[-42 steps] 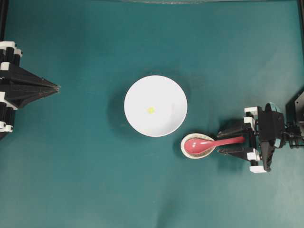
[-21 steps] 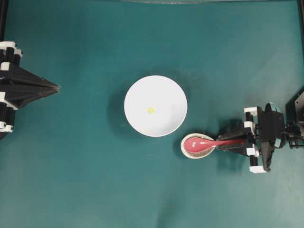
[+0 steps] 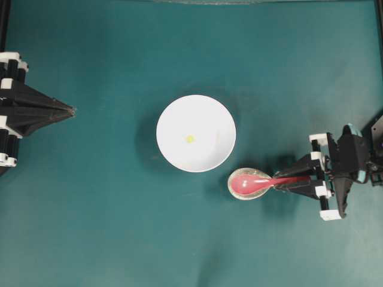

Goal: Scoop the yellow hexagonal prism block from the bowl with a spoon using the right arm.
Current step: 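Lift the pink spoon out of the dish with the right gripper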

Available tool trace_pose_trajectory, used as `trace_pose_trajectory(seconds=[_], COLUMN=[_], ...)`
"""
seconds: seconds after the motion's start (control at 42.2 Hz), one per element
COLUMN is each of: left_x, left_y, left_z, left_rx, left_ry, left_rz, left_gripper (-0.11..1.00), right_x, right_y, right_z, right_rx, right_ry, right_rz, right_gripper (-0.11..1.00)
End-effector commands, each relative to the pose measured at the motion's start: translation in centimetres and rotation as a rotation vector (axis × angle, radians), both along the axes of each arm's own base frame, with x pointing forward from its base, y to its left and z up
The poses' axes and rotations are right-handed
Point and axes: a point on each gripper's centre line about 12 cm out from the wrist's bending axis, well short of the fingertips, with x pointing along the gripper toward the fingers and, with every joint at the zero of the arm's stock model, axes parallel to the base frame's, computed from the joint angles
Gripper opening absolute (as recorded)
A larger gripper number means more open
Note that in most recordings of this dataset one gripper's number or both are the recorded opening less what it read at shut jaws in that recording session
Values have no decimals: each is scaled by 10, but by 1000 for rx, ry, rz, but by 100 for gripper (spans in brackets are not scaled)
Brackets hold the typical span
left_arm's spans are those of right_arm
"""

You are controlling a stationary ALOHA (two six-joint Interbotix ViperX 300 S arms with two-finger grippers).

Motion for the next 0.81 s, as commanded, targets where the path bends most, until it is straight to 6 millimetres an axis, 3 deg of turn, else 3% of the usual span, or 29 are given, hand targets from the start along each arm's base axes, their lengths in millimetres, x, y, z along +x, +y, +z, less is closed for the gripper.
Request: trace_pose_trajectory(seconds=[0.0,0.213,0.569,0.783], left_x=[2,2,2,2], left_y=[0,0,-3,-4], left_z=[4,4,3,3], left_rx=[1,0,-17,-23], left_ry=[-9,-8,-4,-6], left_rz=[0,-1,-18,-20], left_gripper=[0,0,0,0], right_x=[4,15,37,51], right_y=[0,-2,-25,-52], right_z=[17,55,126,140], right_rx=[22,22,-4,17], right_ry=[-33,-38,64,145], right_rz=[1,23,52,-14], right_gripper=[24,24,24,24])
